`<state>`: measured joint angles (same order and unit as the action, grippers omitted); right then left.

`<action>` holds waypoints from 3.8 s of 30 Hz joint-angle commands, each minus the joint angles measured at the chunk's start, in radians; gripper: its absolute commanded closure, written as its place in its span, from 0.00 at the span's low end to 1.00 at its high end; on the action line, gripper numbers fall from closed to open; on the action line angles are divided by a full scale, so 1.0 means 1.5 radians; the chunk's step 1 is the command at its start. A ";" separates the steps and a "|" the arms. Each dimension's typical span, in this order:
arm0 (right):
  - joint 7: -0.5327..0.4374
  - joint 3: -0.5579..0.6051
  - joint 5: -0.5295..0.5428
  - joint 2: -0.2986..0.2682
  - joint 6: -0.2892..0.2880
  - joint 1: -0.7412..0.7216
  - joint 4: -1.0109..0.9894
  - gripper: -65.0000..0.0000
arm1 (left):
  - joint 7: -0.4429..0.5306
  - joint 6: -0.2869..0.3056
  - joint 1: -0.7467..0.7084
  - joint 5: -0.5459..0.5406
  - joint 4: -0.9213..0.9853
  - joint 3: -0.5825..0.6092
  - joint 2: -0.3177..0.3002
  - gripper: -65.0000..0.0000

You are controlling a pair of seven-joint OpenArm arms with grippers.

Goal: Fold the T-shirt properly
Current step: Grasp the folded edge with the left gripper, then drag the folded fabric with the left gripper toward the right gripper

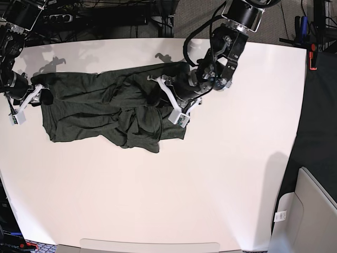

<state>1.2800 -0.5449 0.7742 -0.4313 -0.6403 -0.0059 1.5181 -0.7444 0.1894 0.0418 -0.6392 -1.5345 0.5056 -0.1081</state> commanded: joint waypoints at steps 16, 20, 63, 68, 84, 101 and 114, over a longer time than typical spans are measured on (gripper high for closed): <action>-0.009 -0.004 0.011 -0.014 -0.004 -0.008 0.013 0.62 | 0.078 0.003 0.047 -0.005 0.013 0.174 0.090 0.85; -0.009 -0.004 0.011 -0.014 -0.004 -0.008 0.013 0.62 | 0.088 0.002 0.065 -0.005 0.020 0.207 0.091 0.85; -0.009 -0.004 0.011 0.001 -0.004 -0.008 0.013 0.62 | 0.110 0.005 0.138 -0.005 0.124 0.055 0.115 0.85; -0.008 -0.004 0.012 0.000 -0.004 -0.008 0.013 0.62 | 0.145 0.003 0.140 -0.005 0.127 0.160 0.131 0.85; -0.008 -0.004 0.012 0.000 -0.005 -0.007 0.013 0.62 | 0.148 -0.006 0.102 -0.006 0.015 0.054 -0.004 0.85; -0.006 -0.004 0.014 0.001 -0.005 -0.007 0.014 0.62 | 0.190 -0.006 0.120 -0.005 0.159 0.054 0.086 0.85; -0.008 -0.004 0.048 -0.006 -0.005 0.003 0.014 0.62 | 0.210 -0.005 0.148 0.042 0.207 0.158 0.164 0.85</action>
<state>1.2800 -0.5449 0.8280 -0.4126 -0.6407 0.0113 1.5196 -0.4541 0.1719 0.2455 -0.5713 -1.2034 0.7418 0.1200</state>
